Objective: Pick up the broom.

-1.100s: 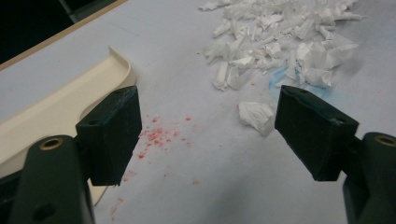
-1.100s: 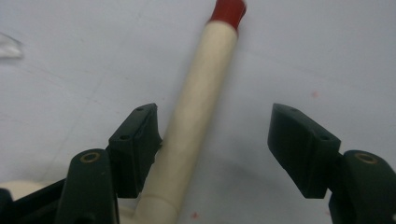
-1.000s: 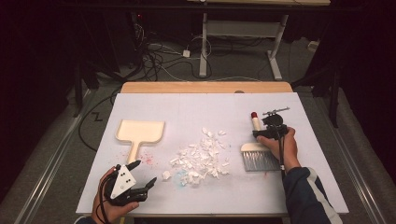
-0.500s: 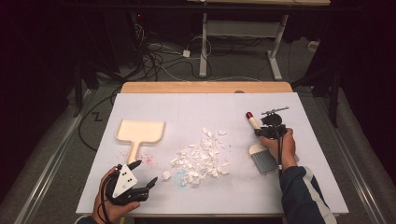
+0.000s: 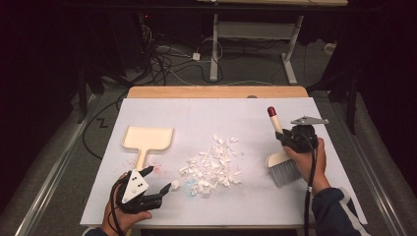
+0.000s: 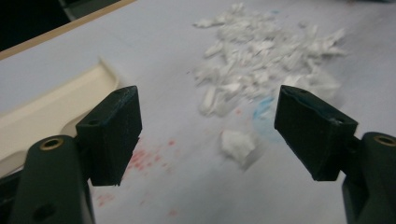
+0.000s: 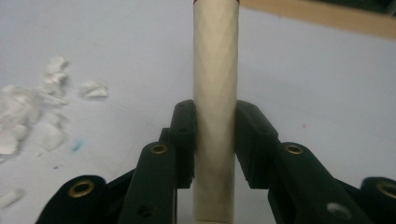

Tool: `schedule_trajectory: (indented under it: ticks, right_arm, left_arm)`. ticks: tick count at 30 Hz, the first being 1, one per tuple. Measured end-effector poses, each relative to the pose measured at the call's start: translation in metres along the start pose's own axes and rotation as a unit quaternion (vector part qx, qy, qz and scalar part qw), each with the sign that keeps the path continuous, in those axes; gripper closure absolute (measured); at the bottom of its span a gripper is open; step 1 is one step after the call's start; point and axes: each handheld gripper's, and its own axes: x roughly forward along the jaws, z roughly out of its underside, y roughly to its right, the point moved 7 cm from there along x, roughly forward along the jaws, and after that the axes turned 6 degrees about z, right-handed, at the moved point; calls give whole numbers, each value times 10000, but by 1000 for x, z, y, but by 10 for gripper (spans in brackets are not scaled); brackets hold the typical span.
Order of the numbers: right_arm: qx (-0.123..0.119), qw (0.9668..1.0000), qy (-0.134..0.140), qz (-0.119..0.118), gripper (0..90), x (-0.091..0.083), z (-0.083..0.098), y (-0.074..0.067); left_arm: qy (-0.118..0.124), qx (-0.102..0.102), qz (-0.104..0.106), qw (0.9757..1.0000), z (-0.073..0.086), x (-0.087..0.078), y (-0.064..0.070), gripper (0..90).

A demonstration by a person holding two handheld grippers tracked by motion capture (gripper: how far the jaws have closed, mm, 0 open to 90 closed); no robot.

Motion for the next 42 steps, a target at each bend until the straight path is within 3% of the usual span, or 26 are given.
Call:
schedule_trajectory:
  ticks: [3, 4, 8, 10, 13, 14, 16, 20, 21, 23, 28, 31, 32, 35, 42]
  right_arm:
    - [-86, 9994, 332, -48, 713, -25, -4, -5]
    - [-102, 9990, 421, -61, 713, -32, -4, -7]
    - [-107, 9972, 730, -145, 714, -59, -11, -14]
    - [-201, 9958, 874, -176, 713, -70, -15, -20]
    - [-253, 9939, 1057, -209, 714, -83, -19, -30]
    - [-253, 9939, 1057, -209, 714, -83, -19, -30]
    - [-393, 9915, 1215, -252, 713, -94, -22, -43]
    - [-578, 9888, 1335, -328, 713, -102, -25, -62]
    - [-617, 9882, 1350, -372, 713, -104, -24, -67]
    - [-746, 9867, 1373, -445, 713, -106, -24, -78]
    - [-998, 9823, 1459, -624, 713, -114, -23, -103]
    - [-1077, 9798, 1519, -730, 713, -118, -21, -116]
    - [-1092, 9793, 1526, -758, 712, -119, -21, -119]
    - [-1135, 9775, 1564, -844, 712, -123, -20, -127]
    - [-1117, 9759, 1652, -883, 710, -129, -20, -132]
  left_arm:
    - [68, -14, 186, 9998, -11, 5, 9, 222]
    - [128, 11, 369, 9992, -23, 12, 20, 222]
    - [211, 184, 770, 9966, -49, 31, 50, 220]
    - [277, 257, 1047, 9938, -64, 41, 67, 219]
    - [448, 346, 1481, 9874, -87, 56, 94, 219]
    - [448, 346, 1481, 9874, -87, 56, 94, 219]
    - [620, 353, 1773, 9816, -109, 71, 114, 221]
    - [679, 372, 2029, 9761, -126, 92, 136, 240]
    - [686, 358, 2031, 9761, -129, 96, 139, 240]
    - [671, 284, 2023, 9766, -132, 104, 143, 252]
    - [528, 122, 2161, 9749, -129, 118, 148, 278]
    - [451, 82, 2161, 9753, -126, 120, 145, 379]
    - [473, 52, 2207, 9742, -125, 119, 144, 422]
    - [504, -3, 2253, 9730, -124, 116, 139, 543]
    - [335, 67, 2286, 9729, -119, 111, 126, 604]
